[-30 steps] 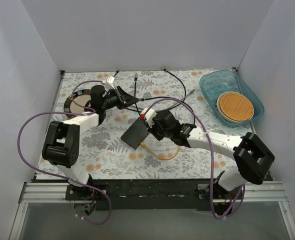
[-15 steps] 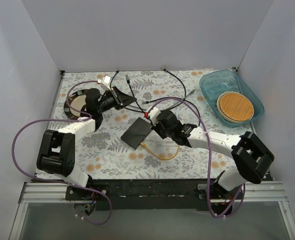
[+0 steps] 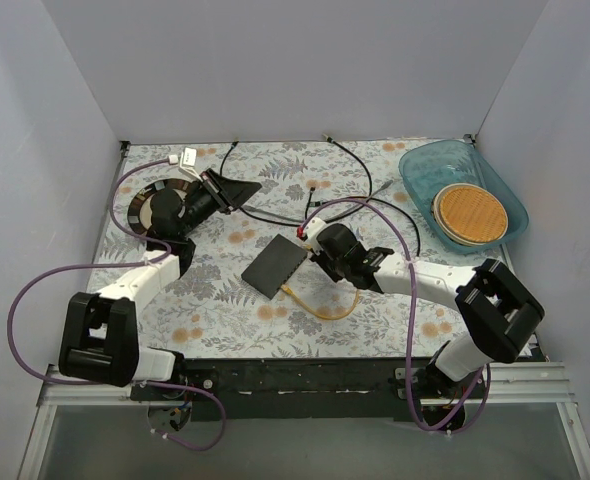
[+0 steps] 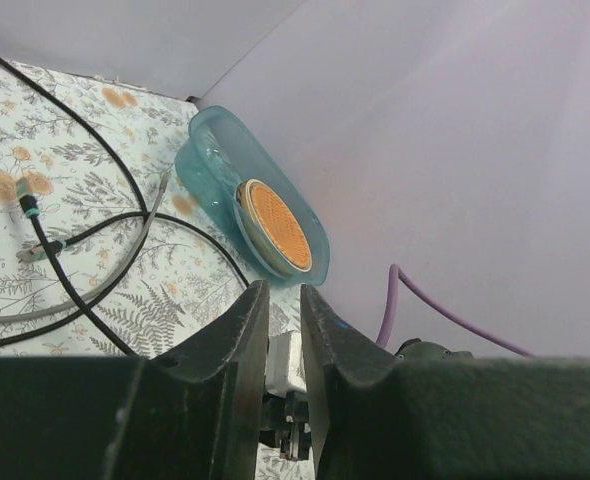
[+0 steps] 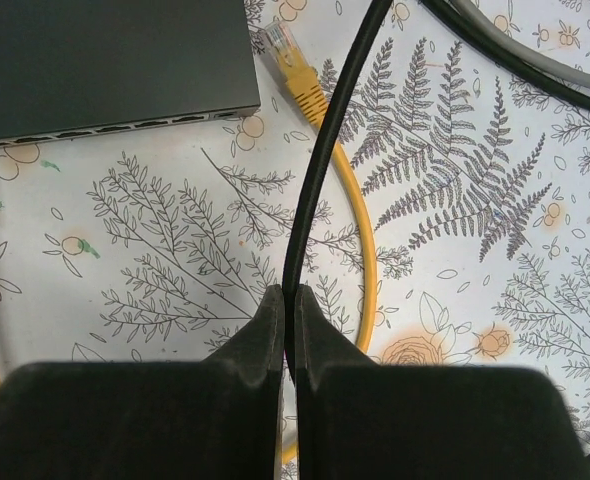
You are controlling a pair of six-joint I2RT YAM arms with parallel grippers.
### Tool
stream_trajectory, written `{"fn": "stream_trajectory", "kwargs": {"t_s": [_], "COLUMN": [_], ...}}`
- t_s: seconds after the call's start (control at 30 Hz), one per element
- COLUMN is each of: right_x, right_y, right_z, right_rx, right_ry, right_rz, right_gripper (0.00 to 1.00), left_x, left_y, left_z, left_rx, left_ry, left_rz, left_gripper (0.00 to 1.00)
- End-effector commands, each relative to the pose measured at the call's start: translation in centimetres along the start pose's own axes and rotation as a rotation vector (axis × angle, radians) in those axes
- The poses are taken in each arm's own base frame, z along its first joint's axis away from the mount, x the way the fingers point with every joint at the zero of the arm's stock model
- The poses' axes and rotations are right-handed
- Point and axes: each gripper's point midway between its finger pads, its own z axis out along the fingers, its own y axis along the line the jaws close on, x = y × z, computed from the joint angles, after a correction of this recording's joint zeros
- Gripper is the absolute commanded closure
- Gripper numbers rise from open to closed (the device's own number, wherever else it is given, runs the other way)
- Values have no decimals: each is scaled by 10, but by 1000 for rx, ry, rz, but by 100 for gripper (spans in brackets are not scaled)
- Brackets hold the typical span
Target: Insert the plug into the switch port
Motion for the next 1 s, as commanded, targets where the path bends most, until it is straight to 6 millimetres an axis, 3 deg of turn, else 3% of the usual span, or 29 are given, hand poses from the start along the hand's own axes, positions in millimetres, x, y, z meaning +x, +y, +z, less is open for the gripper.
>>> {"fn": "stream_trajectory", "kwargs": {"t_s": [0.0,0.07,0.1,0.13,0.23,0.37,0.6,0.77,0.97], "right_x": [-10,-19,-23,-29,-48,-75,-110,-115,-118], "right_y": [-2,-3,-3,-4,-7,-9,0,19,36], "right_z": [-3,-6,-8,-12,-21,-31,-45,-51,-58], "right_rx": [5,4,4,4,0,-13,-81,-122,-161], "right_ry": [-39,-61,-71,-90,-134,-193,-270,-283,-294], "right_rz": [26,35,40,51,67,80,67,27,-9], "right_gripper": [99,99,99,99,99,99,99,99,99], "left_x": [-4,-2,5,6,24,41,67,89,102], "left_y": [8,11,22,23,40,52,74,84,85], "left_z": [2,7,11,14,20,32,49,60,68], "left_rx": [-38,-40,-58,-52,-51,-67,-148,-162,-157], "left_ry": [-9,23,51,64,138,210,287,347,370], "left_rz": [6,-14,-43,-66,-148,-194,-242,-280,-295], "left_gripper": [79,74,69,54,31,14,12,14,18]}}
